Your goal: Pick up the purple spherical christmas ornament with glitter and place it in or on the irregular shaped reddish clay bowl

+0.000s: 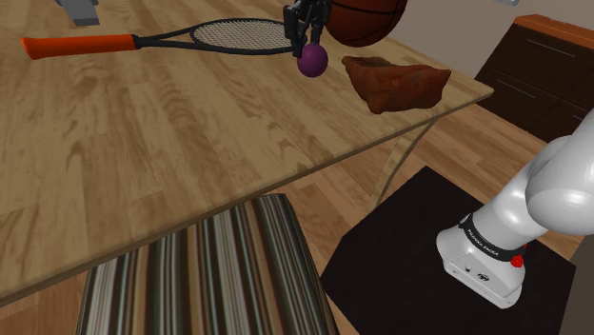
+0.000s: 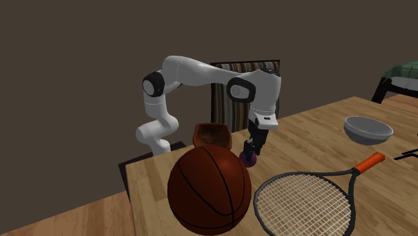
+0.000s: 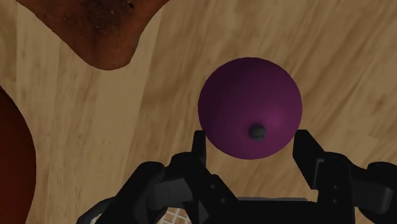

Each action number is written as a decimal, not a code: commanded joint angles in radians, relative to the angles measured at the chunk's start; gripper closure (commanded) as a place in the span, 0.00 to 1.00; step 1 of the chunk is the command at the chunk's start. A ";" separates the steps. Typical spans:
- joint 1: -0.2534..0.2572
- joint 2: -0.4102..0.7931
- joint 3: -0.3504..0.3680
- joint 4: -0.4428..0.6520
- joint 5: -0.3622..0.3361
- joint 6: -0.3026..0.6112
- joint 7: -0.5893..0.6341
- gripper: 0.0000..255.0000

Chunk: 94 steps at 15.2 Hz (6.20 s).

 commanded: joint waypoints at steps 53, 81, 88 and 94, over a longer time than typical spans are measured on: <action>-0.057 -0.125 -0.035 -0.109 0.203 -0.008 -0.193 1.00; -0.032 0.051 -0.018 0.490 0.156 -0.435 -0.130 1.00; -0.102 -0.279 -0.085 0.107 0.238 -0.381 -0.249 1.00; -0.118 -0.487 -0.148 -0.104 0.258 -0.384 -0.333 1.00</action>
